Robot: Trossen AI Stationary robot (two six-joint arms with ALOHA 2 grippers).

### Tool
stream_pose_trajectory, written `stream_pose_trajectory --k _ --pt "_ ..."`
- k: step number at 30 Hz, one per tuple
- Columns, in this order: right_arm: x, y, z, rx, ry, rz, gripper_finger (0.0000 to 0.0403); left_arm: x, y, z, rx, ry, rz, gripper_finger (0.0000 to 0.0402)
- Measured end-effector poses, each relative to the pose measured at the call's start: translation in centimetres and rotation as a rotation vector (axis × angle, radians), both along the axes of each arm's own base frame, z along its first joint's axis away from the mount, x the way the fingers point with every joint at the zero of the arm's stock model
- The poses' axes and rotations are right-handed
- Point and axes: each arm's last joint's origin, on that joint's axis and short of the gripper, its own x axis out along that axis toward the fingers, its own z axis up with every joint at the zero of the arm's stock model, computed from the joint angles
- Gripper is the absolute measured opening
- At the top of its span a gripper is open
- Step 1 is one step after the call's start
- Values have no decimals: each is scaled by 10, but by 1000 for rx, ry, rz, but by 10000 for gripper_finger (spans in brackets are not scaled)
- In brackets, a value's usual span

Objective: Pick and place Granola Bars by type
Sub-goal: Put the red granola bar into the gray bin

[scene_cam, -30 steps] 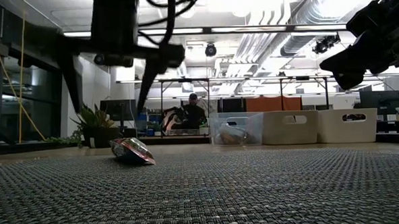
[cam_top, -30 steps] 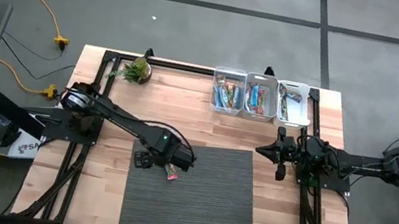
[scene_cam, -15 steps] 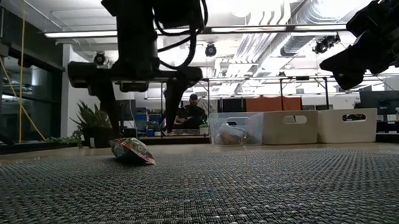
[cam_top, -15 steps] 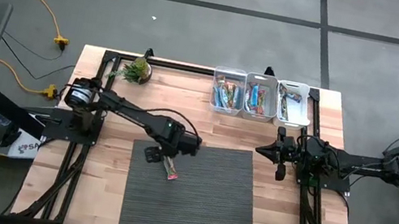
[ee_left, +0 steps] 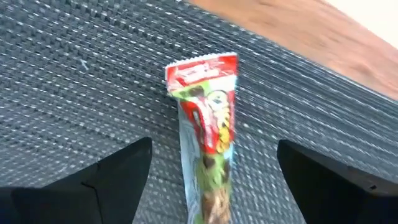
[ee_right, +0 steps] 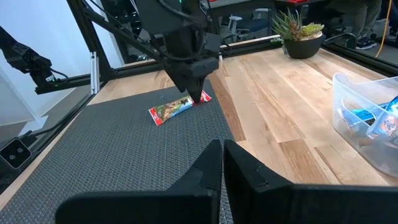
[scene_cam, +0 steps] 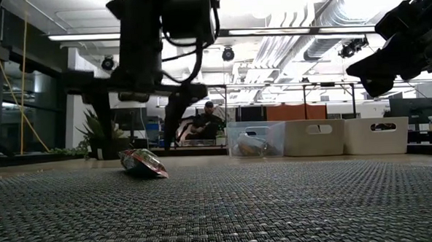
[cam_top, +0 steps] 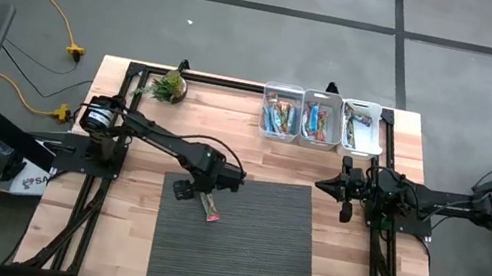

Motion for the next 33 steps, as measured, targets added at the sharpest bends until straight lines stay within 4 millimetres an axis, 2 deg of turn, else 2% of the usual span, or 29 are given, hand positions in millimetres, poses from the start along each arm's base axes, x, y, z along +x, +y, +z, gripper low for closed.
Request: stream_pose_trajectory --k 4,16,24,28,33 --pt "0 0 0 0 0 0 0 -4 0 -10 -24 6 35 342" --pt "0 0 0 0 -1 0 0 -3 1 -12 1 -12 38 342" --pt "0 0 0 0 0 0 0 -7 0 -22 -16 -11 33 341" --pt "0 0 0 0 0 0 0 -7 0 -22 -14 -11 33 319" --pt "0 0 0 0 0 0 0 -7 0 -22 -14 -12 33 269"
